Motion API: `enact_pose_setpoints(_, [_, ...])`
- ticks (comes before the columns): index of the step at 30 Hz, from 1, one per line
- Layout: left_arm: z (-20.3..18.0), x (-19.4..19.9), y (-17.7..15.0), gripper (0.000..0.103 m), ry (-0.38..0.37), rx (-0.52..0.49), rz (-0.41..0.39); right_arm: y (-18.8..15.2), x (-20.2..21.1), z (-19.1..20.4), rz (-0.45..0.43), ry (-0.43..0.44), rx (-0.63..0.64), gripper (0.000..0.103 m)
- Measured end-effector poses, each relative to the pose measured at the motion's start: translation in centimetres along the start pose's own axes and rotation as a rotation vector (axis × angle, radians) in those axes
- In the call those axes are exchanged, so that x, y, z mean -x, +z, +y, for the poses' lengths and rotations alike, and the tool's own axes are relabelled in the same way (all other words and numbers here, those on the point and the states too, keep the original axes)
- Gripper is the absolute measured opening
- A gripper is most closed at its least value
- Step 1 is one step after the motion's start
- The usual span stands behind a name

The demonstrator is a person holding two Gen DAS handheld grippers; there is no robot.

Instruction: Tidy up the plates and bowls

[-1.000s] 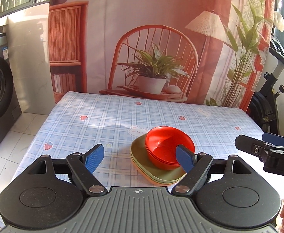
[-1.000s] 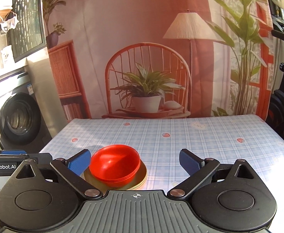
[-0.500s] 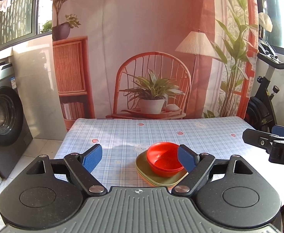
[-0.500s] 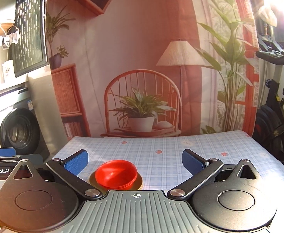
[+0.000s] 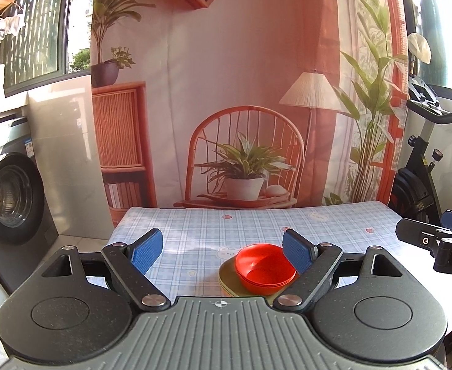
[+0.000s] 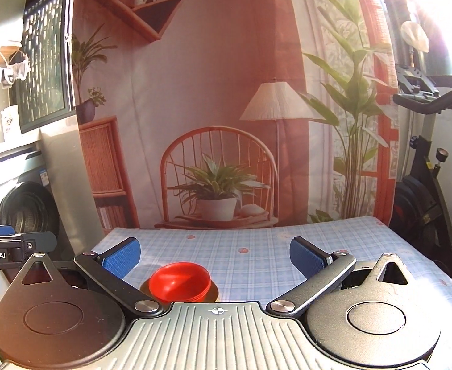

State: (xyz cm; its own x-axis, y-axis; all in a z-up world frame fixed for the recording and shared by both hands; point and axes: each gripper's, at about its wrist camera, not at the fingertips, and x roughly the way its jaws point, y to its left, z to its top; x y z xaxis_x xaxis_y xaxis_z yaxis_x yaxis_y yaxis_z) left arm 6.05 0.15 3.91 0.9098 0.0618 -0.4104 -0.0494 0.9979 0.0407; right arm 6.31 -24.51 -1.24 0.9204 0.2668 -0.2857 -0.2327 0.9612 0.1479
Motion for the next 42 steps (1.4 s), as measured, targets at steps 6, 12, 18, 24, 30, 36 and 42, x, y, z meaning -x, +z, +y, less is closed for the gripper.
enact_pose_setpoints(6, [-0.1,0.3,-0.3,0.086,0.021,-0.005,-0.002,-0.3,0.3,0.1,0.002,0.011,-0.01,0.102])
enact_pose_setpoints(12, [-0.3,0.9,-0.6,0.086,0.032,-0.018,-0.019,-0.7,0.4,0.2,0.004,0.007,-0.004,0.102])
enact_pose_setpoints(18, [0.1,1.1,-1.0,0.086,0.046,0.0,-0.029,-1.2,0.4,0.3,0.012,-0.005,0.008,0.102])
enact_pose_setpoints(24, [0.4,1.2,-1.4,0.086,0.053,0.002,-0.02,-1.5,0.4,0.7,0.013,-0.01,0.017,0.102])
enact_pose_setpoints(30, [0.8,1.3,-1.5,0.086,0.058,0.008,-0.027,-1.5,0.5,1.0,0.012,-0.01,0.028,0.102])
enact_pose_setpoints(36, [0.8,1.3,-1.6,0.086,0.057,0.01,-0.024,-1.6,0.6,1.1,0.013,-0.01,0.031,0.102])
enact_pose_setpoints(42, [0.7,1.3,-1.8,0.086,0.056,0.01,-0.019,-1.6,0.5,1.1,0.016,-0.009,0.031,0.102])
